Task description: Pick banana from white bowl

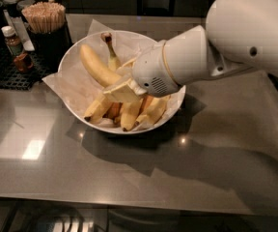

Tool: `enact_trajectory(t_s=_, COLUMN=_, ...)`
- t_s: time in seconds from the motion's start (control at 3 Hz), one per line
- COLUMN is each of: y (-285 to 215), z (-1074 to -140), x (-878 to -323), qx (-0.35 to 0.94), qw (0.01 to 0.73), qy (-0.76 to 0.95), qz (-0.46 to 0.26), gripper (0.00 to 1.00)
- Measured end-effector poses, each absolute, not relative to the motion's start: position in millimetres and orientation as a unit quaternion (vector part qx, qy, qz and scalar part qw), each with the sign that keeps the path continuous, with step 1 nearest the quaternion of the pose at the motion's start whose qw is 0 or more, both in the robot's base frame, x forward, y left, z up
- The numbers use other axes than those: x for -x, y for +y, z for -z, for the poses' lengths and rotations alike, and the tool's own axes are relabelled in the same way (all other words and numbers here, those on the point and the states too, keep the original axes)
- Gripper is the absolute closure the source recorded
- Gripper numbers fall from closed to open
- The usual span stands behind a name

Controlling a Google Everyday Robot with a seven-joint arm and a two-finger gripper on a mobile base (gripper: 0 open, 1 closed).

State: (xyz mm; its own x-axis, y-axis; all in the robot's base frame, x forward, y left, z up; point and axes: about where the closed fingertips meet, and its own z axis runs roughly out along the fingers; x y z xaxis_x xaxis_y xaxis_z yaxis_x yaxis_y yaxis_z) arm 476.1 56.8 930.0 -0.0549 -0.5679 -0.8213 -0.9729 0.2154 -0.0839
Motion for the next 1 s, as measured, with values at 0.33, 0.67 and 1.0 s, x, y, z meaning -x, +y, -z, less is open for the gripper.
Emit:
enact_trajectory(t_s=0.33, y=75.9, z=-996.7, x=-448.5, qx=0.620, qw=0.398, qy=0.636, qz=-0.229, gripper=1.00)
enact_trajectory(t_s=0.67, y=84.7, z=-1053.1, x=-413.4, qx=0.656, qw=0.415, qy=0.600, qz=-0.193, gripper=1.00)
enact_trajectory(t_s=1.0, y=69.3, z=-1060.9, x=-391.8, qx=0.663, qw=0.427, qy=0.580, qz=-0.202, gripper=1.00)
